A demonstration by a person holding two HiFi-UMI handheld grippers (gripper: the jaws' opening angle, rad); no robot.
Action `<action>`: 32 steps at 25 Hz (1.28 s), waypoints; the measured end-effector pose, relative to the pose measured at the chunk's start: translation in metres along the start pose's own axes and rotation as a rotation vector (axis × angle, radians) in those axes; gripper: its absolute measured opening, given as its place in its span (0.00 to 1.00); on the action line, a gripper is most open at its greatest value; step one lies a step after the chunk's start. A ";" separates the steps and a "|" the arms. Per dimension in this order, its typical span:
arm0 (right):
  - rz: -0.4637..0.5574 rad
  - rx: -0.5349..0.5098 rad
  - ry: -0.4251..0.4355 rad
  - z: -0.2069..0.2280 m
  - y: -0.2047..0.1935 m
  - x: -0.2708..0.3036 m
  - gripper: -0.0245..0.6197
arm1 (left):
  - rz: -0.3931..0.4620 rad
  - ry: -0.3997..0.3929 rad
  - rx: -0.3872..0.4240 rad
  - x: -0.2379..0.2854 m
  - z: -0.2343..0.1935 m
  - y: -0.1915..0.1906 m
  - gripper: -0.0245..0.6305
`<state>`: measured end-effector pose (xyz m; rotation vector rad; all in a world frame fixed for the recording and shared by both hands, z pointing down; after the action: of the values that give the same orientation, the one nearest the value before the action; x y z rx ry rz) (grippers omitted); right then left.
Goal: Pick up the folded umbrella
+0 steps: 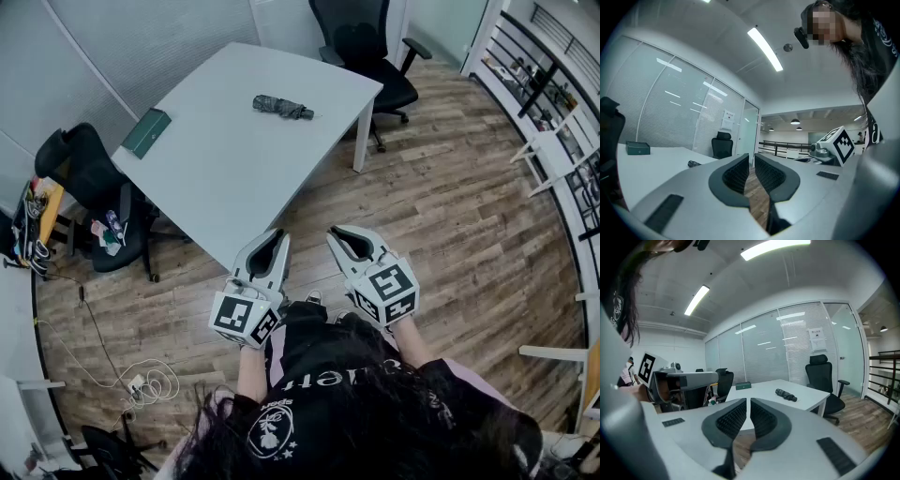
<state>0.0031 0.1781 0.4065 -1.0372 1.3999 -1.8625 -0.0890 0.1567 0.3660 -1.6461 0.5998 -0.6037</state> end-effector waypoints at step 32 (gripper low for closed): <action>-0.028 0.087 0.051 0.088 -0.001 0.084 0.10 | -0.061 0.048 -0.009 0.101 -0.066 -0.017 0.12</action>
<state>0.0334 0.0657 0.4406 -0.9778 1.3261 -1.9650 -0.0589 0.0427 0.3985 -1.6668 0.5900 -0.6879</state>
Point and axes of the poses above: the fingertips, and each gripper's own axes: x forward along the fingers, z to its right, y out of its top, the point moved 1 cm from there along -x, backward along the fingers, and after that the axes turned 10 degrees about y, right-handed, at the moved point
